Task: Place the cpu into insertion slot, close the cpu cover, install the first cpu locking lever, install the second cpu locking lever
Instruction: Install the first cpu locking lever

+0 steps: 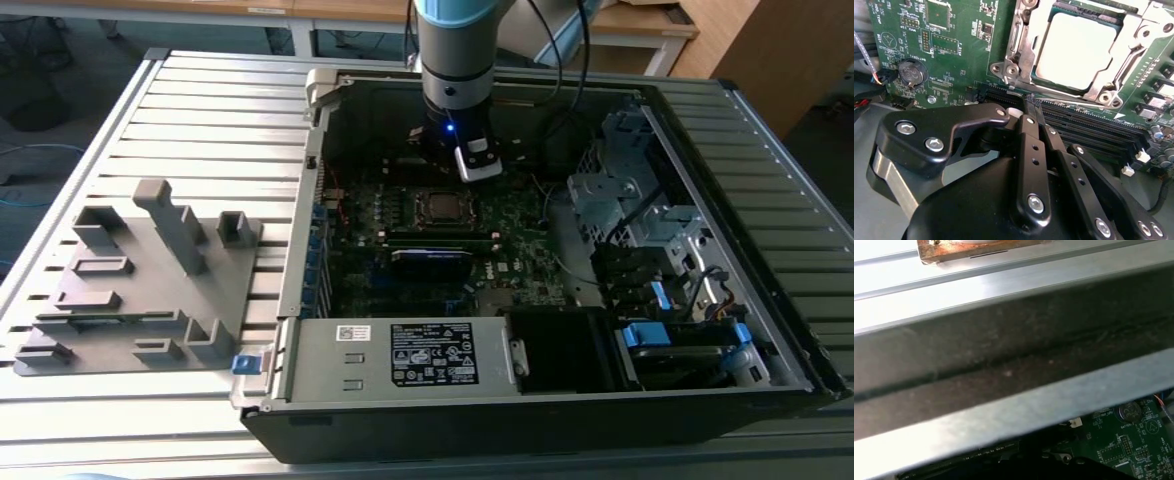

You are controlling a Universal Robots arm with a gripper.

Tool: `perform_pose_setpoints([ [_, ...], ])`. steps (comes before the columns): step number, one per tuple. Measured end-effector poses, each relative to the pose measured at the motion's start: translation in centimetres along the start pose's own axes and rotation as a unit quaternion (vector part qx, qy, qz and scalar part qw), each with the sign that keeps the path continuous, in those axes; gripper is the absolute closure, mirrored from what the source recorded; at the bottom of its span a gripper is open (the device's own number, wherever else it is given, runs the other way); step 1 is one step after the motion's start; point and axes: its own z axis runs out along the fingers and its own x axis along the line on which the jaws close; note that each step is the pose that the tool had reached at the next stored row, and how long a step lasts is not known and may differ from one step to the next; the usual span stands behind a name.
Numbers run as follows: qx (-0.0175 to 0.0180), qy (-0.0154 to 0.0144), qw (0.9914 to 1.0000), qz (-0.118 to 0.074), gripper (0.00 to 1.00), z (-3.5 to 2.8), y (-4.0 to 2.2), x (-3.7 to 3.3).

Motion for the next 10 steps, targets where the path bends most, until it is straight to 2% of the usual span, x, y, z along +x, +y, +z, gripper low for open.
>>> perform_pose_setpoints([
  [5,-0.0001,-0.0002,1.00000,0.000,0.89,-0.01,0.01,0.17],
  [10,0.0006,-0.0017,0.99998,0.007,0.89,0.05,0.05,0.19],
])
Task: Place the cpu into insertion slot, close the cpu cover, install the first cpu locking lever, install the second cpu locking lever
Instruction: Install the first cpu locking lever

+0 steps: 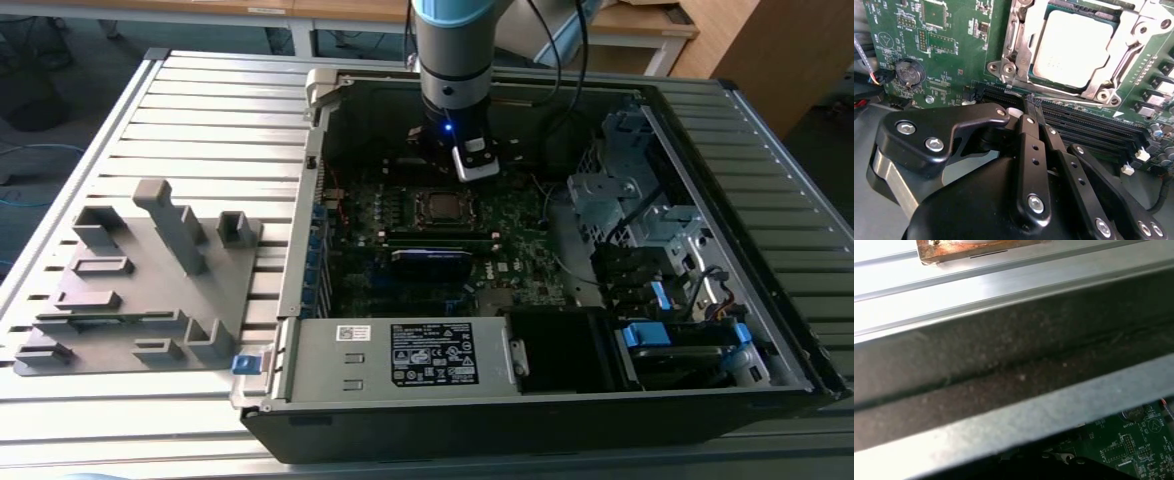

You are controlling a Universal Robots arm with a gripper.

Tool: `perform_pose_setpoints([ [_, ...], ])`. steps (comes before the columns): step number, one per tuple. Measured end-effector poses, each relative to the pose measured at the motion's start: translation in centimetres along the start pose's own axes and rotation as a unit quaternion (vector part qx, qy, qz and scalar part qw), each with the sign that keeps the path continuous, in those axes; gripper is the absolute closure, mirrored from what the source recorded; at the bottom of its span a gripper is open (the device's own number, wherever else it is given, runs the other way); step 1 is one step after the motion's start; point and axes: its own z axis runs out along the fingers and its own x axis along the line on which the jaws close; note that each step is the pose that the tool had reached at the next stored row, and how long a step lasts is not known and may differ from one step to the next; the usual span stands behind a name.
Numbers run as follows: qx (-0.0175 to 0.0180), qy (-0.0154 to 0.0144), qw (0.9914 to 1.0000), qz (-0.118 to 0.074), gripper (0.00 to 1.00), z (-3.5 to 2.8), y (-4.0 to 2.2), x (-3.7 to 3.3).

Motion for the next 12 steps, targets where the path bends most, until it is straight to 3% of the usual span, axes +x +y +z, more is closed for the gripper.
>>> perform_pose_setpoints([
  [12,0.0006,-0.0020,0.99996,0.009,0.89,0.06,0.10,0.05],
])
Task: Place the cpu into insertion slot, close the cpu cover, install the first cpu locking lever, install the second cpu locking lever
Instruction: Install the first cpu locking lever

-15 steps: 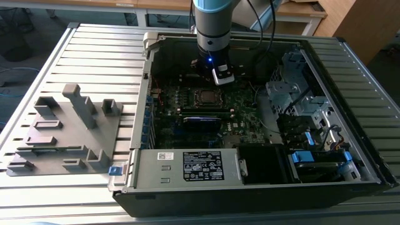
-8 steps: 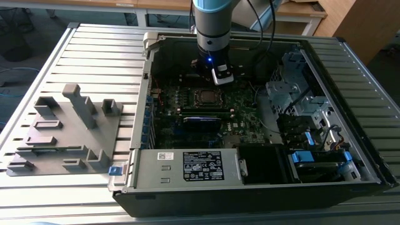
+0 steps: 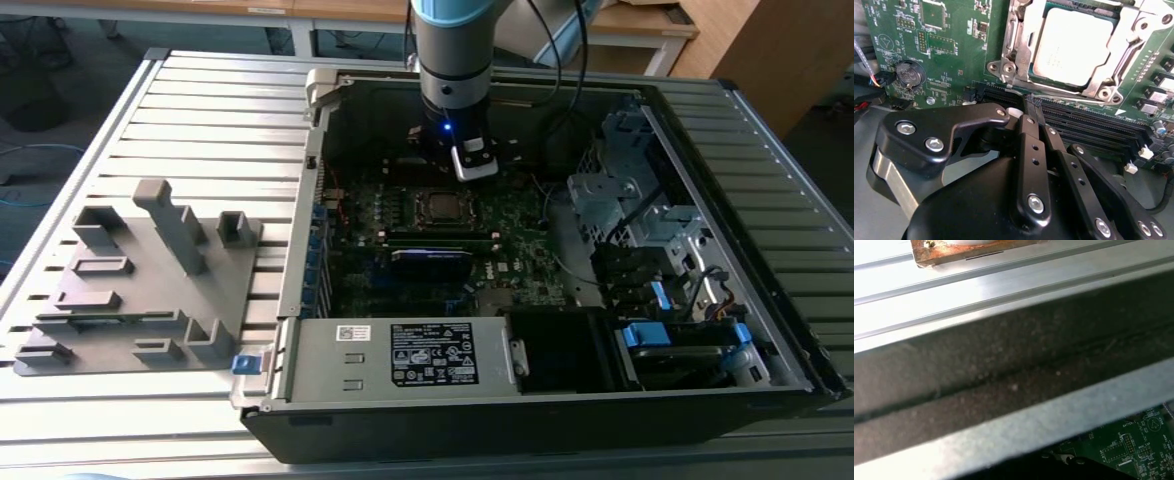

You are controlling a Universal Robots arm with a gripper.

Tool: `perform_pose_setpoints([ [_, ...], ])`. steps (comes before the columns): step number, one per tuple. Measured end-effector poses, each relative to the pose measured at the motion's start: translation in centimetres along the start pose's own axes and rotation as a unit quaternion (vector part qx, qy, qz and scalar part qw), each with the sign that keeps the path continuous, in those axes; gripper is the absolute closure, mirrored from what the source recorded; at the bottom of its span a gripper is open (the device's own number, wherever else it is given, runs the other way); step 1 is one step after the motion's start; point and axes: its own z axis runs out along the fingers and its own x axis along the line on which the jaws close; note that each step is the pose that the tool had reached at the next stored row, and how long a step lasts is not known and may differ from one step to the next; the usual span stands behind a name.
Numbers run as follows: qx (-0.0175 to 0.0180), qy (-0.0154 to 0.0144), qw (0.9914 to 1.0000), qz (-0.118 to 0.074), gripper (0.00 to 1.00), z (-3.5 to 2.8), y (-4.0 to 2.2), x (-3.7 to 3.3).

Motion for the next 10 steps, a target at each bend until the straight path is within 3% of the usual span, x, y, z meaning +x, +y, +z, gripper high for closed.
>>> perform_pose_setpoints([
  [10,0.0012,-0.0004,1.00000,0.000,0.89,-0.01,0.00,0.00],
])
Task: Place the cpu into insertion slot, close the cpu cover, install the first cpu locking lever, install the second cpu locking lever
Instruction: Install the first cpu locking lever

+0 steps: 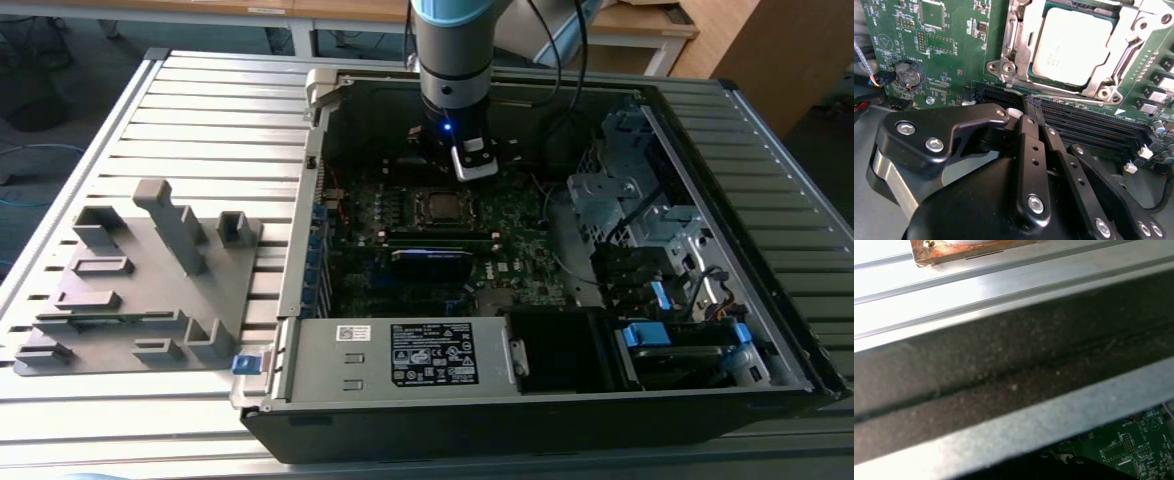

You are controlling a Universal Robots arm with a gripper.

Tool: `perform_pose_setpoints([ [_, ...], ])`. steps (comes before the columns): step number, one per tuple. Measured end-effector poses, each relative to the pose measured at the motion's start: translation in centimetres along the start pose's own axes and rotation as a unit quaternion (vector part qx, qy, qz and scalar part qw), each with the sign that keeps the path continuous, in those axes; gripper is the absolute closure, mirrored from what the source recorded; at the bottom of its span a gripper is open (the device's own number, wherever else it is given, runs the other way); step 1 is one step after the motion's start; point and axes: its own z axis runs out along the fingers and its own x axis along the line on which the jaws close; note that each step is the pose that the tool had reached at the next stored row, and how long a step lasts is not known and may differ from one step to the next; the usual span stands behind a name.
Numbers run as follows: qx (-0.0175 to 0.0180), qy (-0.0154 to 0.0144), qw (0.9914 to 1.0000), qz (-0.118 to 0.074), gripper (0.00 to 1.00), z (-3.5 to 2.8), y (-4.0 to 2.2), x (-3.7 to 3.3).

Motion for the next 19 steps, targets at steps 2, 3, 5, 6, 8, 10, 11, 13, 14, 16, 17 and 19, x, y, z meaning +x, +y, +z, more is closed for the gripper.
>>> perform_pose_setpoints([
  [2,0.0002,0.0000,1.00000,0.000,0.89,-0.04,0.01,0.00],
  [3,0.0003,0.0000,1.00000,0.000,0.89,-0.09,0.02,-0.01],
  [5,0.0005,-0.0001,1.00000,0.000,0.89,-0.19,0.04,-0.02],
  [6,0.0005,-0.0002,1.00000,0.000,0.89,-0.21,0.05,-0.02],
  [8,0.0003,-0.0002,1.00000,0.000,0.89,-0.21,0.05,-0.02],
  [10,0.0010,-0.0004,1.00000,0.000,0.89,-0.22,0.05,-0.02],
  [11,0.0018,-0.0007,1.00000,0.000,0.89,-0.22,0.05,-0.02],
  [13,0.0047,-0.0024,0.99999,-0.001,0.89,-0.23,0.05,-0.01],
  [14,0.0059,-0.0034,0.99998,-0.001,0.89,-0.22,0.05,-0.02],
  [16,0.0068,-0.0046,0.99996,-0.002,0.89,-0.21,0.04,-0.02],
  [17,0.0070,-0.0048,0.99996,-0.002,0.89,-0.20,0.04,-0.02],
  [19,0.0077,-0.0058,0.99995,-0.001,0.89,-0.16,0.04,-0.01],
])
